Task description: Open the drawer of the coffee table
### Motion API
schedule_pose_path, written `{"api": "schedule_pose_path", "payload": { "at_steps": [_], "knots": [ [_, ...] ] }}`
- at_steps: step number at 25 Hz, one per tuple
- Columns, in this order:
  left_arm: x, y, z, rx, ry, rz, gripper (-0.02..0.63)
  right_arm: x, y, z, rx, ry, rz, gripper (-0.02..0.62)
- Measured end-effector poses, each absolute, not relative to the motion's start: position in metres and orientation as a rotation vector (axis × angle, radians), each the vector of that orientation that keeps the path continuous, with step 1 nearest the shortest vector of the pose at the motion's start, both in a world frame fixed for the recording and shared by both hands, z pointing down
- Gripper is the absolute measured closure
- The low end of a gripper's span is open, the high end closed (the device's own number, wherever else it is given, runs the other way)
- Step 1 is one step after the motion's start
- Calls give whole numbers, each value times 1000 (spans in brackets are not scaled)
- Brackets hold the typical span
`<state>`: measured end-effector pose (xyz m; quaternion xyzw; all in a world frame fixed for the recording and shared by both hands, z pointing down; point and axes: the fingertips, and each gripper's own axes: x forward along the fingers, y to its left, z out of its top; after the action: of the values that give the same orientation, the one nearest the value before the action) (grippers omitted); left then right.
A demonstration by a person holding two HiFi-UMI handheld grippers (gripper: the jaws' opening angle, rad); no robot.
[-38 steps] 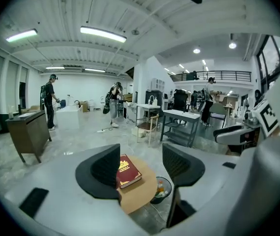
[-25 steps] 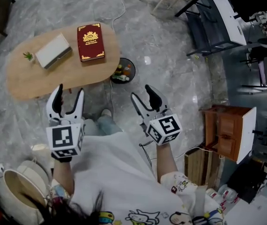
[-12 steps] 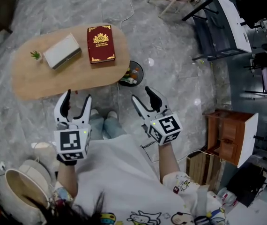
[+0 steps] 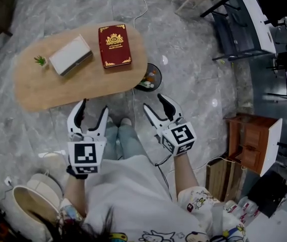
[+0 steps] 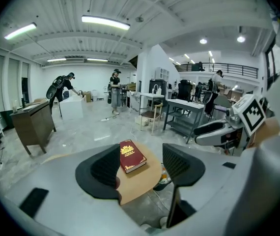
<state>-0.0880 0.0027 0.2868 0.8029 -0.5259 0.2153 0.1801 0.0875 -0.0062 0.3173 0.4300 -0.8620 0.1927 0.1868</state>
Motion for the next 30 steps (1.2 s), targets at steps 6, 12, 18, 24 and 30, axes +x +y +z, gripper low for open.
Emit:
{"api": "schedule_pose_path", "payload": {
  "at_steps": [6, 12, 18, 24, 30],
  "knots": [
    [-73, 0, 321, 2271, -1430, 626, 359, 91, -11, 357, 1177, -2408, 557, 385],
    [-38, 4, 368, 2322, -1350, 614, 359, 102, -13, 410, 1136, -2410, 531, 385],
    [-7, -2, 426, 2317, -1285, 647, 359, 119, -20, 471, 1124, -2395, 560, 385],
    [12, -3, 489, 2309, -1208, 696, 359, 122, -27, 535, 1092, -2381, 597, 385],
    [30, 9, 539, 2302, -1140, 743, 359, 122, -27, 584, 1032, -2386, 599, 385]
  ]
}}
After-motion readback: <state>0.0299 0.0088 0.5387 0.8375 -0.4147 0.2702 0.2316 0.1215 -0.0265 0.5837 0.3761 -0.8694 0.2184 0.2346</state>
